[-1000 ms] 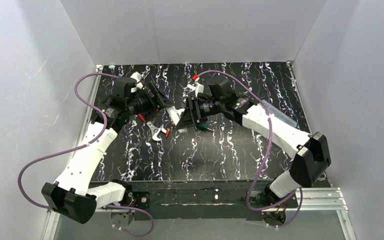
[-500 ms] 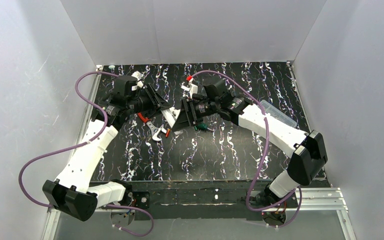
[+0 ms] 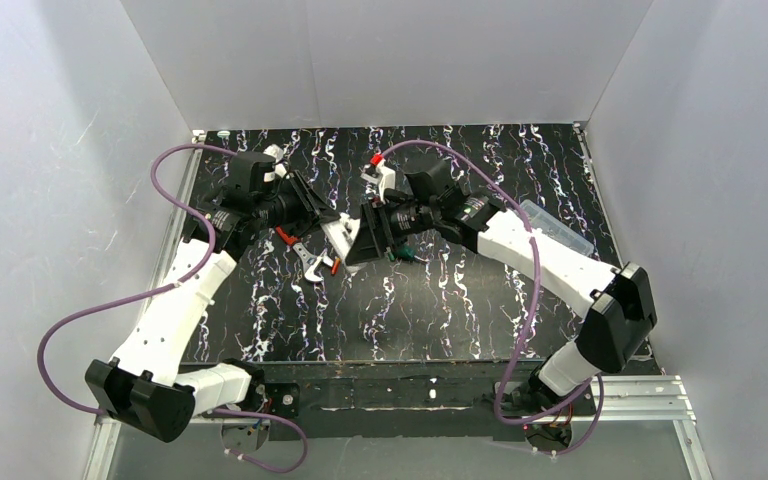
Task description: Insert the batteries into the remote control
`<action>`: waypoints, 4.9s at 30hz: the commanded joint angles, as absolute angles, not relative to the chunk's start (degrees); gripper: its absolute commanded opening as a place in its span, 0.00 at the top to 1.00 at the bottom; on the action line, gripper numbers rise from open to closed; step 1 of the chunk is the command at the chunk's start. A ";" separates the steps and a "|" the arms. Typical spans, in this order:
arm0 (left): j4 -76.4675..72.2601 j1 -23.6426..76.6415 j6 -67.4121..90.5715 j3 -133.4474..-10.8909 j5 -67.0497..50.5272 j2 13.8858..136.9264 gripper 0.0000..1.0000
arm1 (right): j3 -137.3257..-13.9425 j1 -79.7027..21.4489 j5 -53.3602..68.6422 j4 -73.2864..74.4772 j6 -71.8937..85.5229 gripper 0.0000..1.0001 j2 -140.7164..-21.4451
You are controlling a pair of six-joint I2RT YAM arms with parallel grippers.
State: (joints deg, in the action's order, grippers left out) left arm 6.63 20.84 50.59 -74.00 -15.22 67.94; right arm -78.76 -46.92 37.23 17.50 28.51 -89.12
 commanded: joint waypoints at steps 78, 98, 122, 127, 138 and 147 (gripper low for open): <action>-30.09 18.41 58.58 -58.25 -35.73 55.49 1.00 | -41.56 -30.42 -8.36 4.76 5.61 0.02 -47.96; -28.86 18.80 57.26 -58.21 -39.66 54.44 1.00 | -14.76 -1.25 -0.96 -52.44 -1.48 0.10 -71.92; -21.98 18.81 43.57 -62.14 -50.42 54.74 1.00 | -14.59 -0.53 -11.43 -56.60 4.39 0.08 -75.85; -23.10 19.09 43.89 -63.62 -50.80 55.68 1.00 | -14.60 -0.55 -11.42 -56.60 4.41 0.07 -75.86; -20.74 19.25 42.25 -63.25 -50.49 54.67 1.00 | -14.62 -0.53 -11.42 -56.61 4.39 0.07 -75.86; -20.45 19.42 42.27 -62.33 -49.58 53.91 1.00 | -14.60 -0.53 -11.42 -56.60 4.44 0.06 -75.89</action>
State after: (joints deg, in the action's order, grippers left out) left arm -18.92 19.25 43.03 -61.60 -47.48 56.03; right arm -12.67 -0.75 -10.39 -54.13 4.29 -76.25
